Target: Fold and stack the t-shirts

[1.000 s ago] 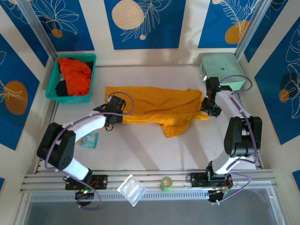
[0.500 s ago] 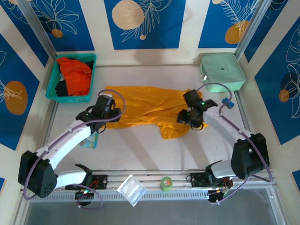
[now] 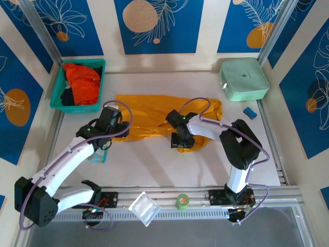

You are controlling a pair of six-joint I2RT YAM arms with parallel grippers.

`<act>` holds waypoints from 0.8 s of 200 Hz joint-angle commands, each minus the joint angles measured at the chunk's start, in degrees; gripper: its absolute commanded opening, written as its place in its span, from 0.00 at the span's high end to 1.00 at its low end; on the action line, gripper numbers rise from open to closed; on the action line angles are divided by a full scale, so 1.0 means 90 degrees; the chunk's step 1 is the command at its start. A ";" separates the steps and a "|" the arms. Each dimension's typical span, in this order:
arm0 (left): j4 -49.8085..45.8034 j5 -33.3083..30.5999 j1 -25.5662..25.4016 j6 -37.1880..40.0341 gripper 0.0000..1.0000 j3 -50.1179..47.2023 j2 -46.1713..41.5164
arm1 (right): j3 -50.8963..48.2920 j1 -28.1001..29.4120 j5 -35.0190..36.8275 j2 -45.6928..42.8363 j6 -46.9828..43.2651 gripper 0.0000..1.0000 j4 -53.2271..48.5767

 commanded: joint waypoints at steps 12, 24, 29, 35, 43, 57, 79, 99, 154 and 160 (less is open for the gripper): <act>-0.0275 -0.0194 0.0041 -0.0041 0.15 0.0173 -0.0076 | -0.0047 0.0040 -0.0111 0.0205 0.0142 0.65 -0.0078; -0.0268 -0.0202 0.0041 -0.0041 0.15 0.0193 -0.0076 | -0.0091 0.0040 -0.0107 0.0211 0.0132 0.84 -0.0062; -0.0280 -0.0211 0.0044 -0.0041 0.15 0.0202 -0.0072 | -0.0109 0.0040 -0.0085 0.0188 0.0124 0.90 -0.0073; -0.0297 -0.0224 0.0042 -0.0041 0.15 0.0212 -0.0072 | -0.0129 0.0040 -0.0052 0.0129 0.0112 0.97 -0.0124; -0.0325 -0.0238 0.0046 -0.0042 0.15 0.0227 -0.0072 | -0.0158 0.0040 0.0029 -0.0009 0.0098 1.00 -0.0219; -0.0422 -0.0282 0.0051 -0.0051 0.15 0.0259 -0.0062 | -0.0190 0.0042 0.0197 -0.0360 0.0022 1.00 -0.0504; -0.0545 -0.0401 0.0060 -0.0077 0.15 0.0281 -0.0025 | -0.0218 0.0048 0.0458 -0.1189 -0.0153 1.00 -0.1208; -0.0868 -0.0486 0.0122 -0.0329 0.20 0.0336 0.0129 | -0.0256 0.0050 0.0618 -0.2024 -0.0229 1.00 -0.2012; -0.0760 0.0421 0.0317 -0.1190 0.65 -0.0462 0.0708 | -0.1154 0.0059 0.0209 -0.3802 0.0382 1.00 -0.3172; -0.0675 0.0518 0.0340 -0.1247 0.70 -0.0573 0.0786 | -0.1290 0.0059 0.0198 -0.3905 0.0462 1.00 -0.3178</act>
